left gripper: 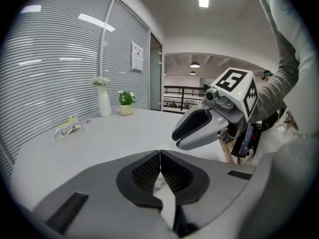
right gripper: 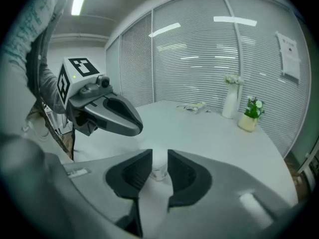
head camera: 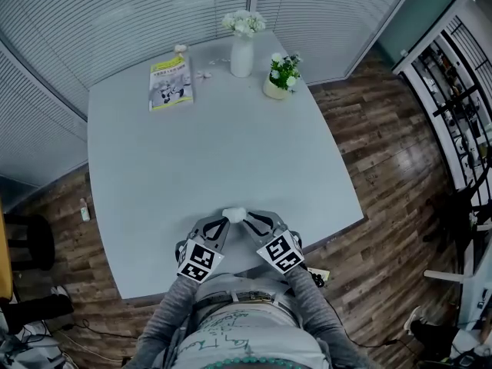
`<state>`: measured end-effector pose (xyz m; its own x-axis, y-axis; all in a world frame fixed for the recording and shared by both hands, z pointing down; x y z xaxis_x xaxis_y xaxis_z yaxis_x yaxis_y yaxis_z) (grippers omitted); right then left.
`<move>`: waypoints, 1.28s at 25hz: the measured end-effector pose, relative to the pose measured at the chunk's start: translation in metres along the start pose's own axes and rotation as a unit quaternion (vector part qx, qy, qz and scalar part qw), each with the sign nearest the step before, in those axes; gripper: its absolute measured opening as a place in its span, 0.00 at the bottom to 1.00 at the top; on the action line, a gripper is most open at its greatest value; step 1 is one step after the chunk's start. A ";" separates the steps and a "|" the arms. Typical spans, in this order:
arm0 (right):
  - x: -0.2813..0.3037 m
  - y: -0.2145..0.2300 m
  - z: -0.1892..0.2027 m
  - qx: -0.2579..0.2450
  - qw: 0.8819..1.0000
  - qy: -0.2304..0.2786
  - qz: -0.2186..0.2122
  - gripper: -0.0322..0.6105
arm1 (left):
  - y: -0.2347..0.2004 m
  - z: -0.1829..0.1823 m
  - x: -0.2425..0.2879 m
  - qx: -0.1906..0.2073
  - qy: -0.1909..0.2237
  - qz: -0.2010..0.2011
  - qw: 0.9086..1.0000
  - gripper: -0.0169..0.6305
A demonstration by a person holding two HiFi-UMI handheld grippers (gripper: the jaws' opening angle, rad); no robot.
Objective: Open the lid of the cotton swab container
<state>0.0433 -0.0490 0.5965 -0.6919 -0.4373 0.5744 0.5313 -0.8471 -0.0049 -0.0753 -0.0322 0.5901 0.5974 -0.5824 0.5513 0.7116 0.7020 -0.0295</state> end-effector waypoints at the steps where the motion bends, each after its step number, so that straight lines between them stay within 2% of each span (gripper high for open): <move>1: 0.001 0.001 0.002 0.003 1.000 0.001 -0.008 0.21 | -0.001 -0.001 0.001 0.003 0.003 0.009 1.000 0.03; 3: 0.004 0.001 0.004 0.001 1.000 0.003 -0.019 0.27 | -0.003 -0.004 0.002 0.016 0.003 0.027 0.999 0.04; 6: 0.010 0.000 0.011 0.000 0.999 -0.003 -0.039 0.35 | -0.005 -0.009 0.005 0.066 -0.016 0.052 0.996 0.12; 8: 0.015 -0.001 0.014 -0.002 0.999 -0.013 -0.050 0.40 | -0.005 -0.010 0.009 0.095 -0.034 0.072 0.992 0.22; 12: 0.031 -0.004 0.019 -0.033 0.997 -0.040 -0.062 0.46 | -0.007 -0.009 0.020 0.128 -0.072 0.109 0.983 0.32; 14: 0.037 -0.004 0.022 -0.047 0.995 -0.052 -0.066 0.47 | -0.007 -0.007 0.027 0.157 -0.096 0.117 0.976 0.38; 19: 0.051 -0.005 0.026 -0.062 0.993 -0.061 -0.074 0.48 | -0.004 -0.002 0.042 0.236 -0.132 0.127 0.954 0.40; 22: 0.055 -0.005 0.027 -0.075 0.993 -0.061 -0.068 0.47 | 0.000 0.000 0.047 0.264 -0.146 0.136 0.944 0.40; 28: 0.058 -0.003 0.029 -0.086 0.992 -0.061 -0.067 0.45 | 0.006 0.004 0.053 0.291 -0.160 0.153 0.931 0.40; 32: 0.058 -0.002 0.029 -0.091 0.992 -0.060 -0.069 0.44 | 0.007 0.003 0.054 0.304 -0.156 0.150 0.928 0.36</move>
<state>0.0166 -0.0638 0.6531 -0.6834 -0.2841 0.6725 0.3318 -0.9414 -0.0606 -0.0389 -0.0576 0.6223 0.5318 -0.2437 0.8110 0.1350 0.9699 0.2029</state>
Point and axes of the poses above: the fingertips, and each gripper's own axes: x forward along the fingers, y to its right, z out of its underside, the point moved 6 cm from there along -x, backward along the fingers, and after that the axes turned 1 degree about y, right-handed, at the moved point
